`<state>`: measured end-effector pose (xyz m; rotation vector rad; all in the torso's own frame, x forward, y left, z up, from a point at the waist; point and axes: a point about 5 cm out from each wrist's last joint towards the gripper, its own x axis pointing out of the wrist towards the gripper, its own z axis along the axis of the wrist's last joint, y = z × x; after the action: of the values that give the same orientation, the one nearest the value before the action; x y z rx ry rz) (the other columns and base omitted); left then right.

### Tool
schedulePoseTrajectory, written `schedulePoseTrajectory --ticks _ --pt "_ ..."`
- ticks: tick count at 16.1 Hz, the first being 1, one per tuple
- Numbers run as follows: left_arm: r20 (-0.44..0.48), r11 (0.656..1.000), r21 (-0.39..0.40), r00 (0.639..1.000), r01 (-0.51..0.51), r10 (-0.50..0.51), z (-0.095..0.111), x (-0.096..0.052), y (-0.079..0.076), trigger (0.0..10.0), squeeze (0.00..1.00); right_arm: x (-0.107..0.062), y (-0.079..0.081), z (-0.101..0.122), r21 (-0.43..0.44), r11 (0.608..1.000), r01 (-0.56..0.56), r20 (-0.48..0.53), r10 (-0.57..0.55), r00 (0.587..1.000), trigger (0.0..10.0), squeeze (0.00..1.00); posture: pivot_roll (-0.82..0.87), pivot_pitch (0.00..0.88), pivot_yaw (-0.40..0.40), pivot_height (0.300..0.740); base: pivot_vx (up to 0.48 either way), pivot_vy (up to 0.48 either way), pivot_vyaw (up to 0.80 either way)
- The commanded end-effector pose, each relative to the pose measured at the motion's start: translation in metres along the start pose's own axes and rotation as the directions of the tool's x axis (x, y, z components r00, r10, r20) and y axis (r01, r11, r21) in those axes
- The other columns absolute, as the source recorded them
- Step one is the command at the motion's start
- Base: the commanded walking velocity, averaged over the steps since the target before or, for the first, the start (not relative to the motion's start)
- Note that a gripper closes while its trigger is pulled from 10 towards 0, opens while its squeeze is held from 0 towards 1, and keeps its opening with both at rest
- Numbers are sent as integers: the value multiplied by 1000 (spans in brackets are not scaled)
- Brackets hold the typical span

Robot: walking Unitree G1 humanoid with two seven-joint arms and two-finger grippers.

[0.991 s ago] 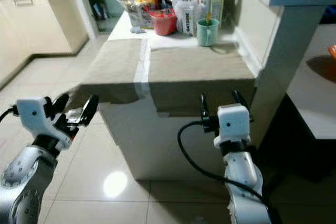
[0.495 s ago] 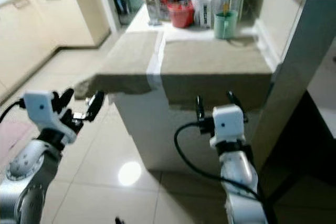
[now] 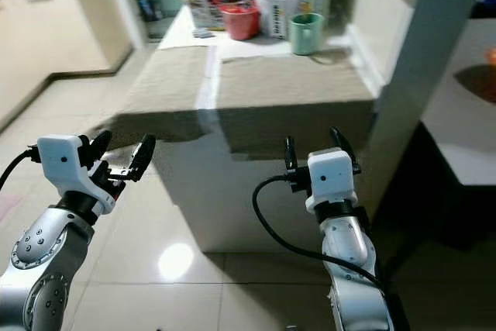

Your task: Setting the table

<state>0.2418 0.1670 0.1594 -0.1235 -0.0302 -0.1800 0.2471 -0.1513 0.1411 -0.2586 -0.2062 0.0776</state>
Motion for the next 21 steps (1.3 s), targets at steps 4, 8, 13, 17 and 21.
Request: schedulePoseTrajectory --ticks 4,8,13,17,21 --pt "-9 1000 -6 1000 -28 28 -2 1 1 10000 0 2 4 0 -14 1000 -22 3 22 1000 10000 0 -196 0 124 740 0 0 -675" --pt "-6 1000 0 1000 -31 31 -2 2 -2 10000 0 3 6 2 -25 999 -45 13 45 999 10000 0 -196 0 116 740 0 0 0" --pt "44 1000 -27 999 -16 17 6 6 -10 10000 0 7 3 16 -43 999 -26 92 30 995 10000 0 -196 0 103 740 74 0 0" --pt "26 1000 9 1000 -13 13 4 8 -10 10000 0 10 1 14 8 1000 -3 83 3 997 10000 0 -199 0 104 740 435 0 0" --pt "24 998 46 998 49 -50 7 16 -13 10000 0 8 2 12 6 1000 9 79 -10 997 10000 0 -210 0 124 740 452 0 0"
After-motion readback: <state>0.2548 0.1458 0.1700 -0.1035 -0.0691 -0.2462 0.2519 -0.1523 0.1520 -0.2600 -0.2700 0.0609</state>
